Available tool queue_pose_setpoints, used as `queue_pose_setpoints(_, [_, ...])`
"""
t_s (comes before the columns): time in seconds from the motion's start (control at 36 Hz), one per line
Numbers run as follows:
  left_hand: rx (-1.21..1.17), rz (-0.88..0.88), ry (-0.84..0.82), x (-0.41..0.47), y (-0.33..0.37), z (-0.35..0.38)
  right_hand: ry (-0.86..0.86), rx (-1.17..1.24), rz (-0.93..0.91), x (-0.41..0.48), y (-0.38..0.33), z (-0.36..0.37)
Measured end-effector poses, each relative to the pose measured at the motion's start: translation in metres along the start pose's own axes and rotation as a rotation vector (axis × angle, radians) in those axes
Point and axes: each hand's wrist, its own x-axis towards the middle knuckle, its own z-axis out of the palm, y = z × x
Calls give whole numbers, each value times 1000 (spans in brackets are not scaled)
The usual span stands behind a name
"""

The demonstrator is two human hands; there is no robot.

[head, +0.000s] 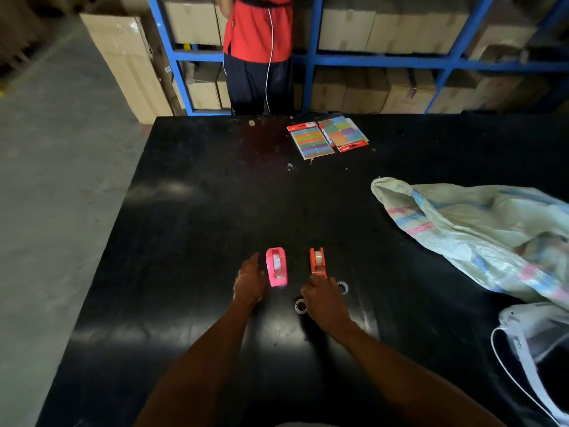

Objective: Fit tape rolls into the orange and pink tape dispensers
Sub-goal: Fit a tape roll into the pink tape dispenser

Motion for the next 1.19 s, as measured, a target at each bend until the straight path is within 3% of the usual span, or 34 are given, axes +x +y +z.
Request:
queue_pose_setpoints(0.17, [7, 180, 10, -36, -7, 20, 122, 13, 145, -25, 48, 4])
queue_pose_setpoints(0.31, [81, 308, -79, -54, -5, 58, 13, 59, 296, -32, 77, 10])
queue_pose_setpoints(0.44, [247, 320, -226, -63, 5, 88, -124, 128, 230, -34, 89, 24])
queue_pose_setpoints(0.56, [357, 275, -223, -69, -4, 104, -135, 182, 178, -37, 93, 39])
queue_pose_setpoints(0.69, [288, 247, -180, -75, -5, 105, -161, 222, 160, -41, 90, 35])
queue_pose_setpoints(0.86, [244, 283, -163, -68, -16, 82, -260, 261, 44, -41, 68, 21])
queue_pose_setpoints(1.0, [173, 329, -15, -49, -34, 30, -172, 371, -55, -17, 16, 0])
queue_pose_setpoints(1.19, [248, 299, 59, 1, -73, -45, -84, 355, -125, 38, -51, -25])
